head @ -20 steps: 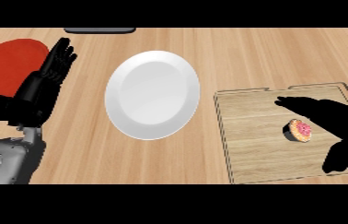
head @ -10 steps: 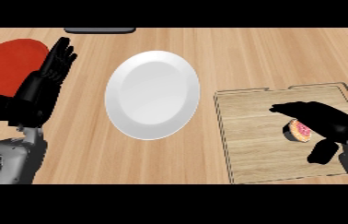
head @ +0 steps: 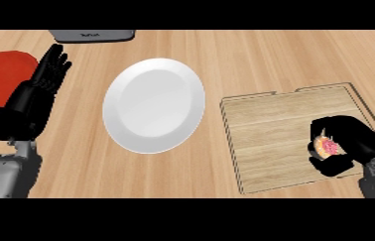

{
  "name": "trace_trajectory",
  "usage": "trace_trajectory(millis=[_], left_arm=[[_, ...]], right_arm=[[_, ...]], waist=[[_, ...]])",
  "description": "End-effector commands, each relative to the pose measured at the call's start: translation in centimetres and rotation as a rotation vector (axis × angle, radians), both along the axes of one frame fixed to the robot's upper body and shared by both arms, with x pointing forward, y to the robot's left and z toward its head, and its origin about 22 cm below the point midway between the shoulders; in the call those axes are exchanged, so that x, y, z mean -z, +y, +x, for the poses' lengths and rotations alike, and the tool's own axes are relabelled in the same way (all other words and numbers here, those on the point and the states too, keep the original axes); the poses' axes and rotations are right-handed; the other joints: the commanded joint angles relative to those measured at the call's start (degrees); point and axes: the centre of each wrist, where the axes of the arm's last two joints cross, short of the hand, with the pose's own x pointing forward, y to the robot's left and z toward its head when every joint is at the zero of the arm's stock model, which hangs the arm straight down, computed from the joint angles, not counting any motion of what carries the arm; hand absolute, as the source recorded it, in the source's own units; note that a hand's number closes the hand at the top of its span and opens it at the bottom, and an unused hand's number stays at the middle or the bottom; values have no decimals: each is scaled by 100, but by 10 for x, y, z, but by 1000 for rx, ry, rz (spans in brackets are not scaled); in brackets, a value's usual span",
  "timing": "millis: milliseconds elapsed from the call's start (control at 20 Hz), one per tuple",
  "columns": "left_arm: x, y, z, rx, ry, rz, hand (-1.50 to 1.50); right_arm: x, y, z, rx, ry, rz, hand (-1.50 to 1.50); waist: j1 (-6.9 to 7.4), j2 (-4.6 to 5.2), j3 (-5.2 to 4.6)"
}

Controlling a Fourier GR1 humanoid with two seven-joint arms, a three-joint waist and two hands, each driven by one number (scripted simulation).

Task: Pick the cupcake from the tray and place it in the plate

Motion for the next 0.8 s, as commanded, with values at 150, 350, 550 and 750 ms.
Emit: trace_trajectory(millis=[150, 350, 550, 750], left_arm=[[7, 22, -10, -97, 20, 0, 0], [7, 19, -12, -75, 4, 10, 0], [-5, 12, -8, -25, -7, 0, 0], [-1, -1, -4, 26, 3, -3, 0]], right_arm=[[38, -9, -60, 605, -34, -114, 150], [14, 39, -78, 696, -214, -125, 150], [-18, 107, -105, 710, -325, 16, 150], [-72, 154, -124, 615, -490, 125, 150]], waist=[[-553, -86, 34], [-319, -39, 35], [-85, 10, 58], [106, 60, 63]])
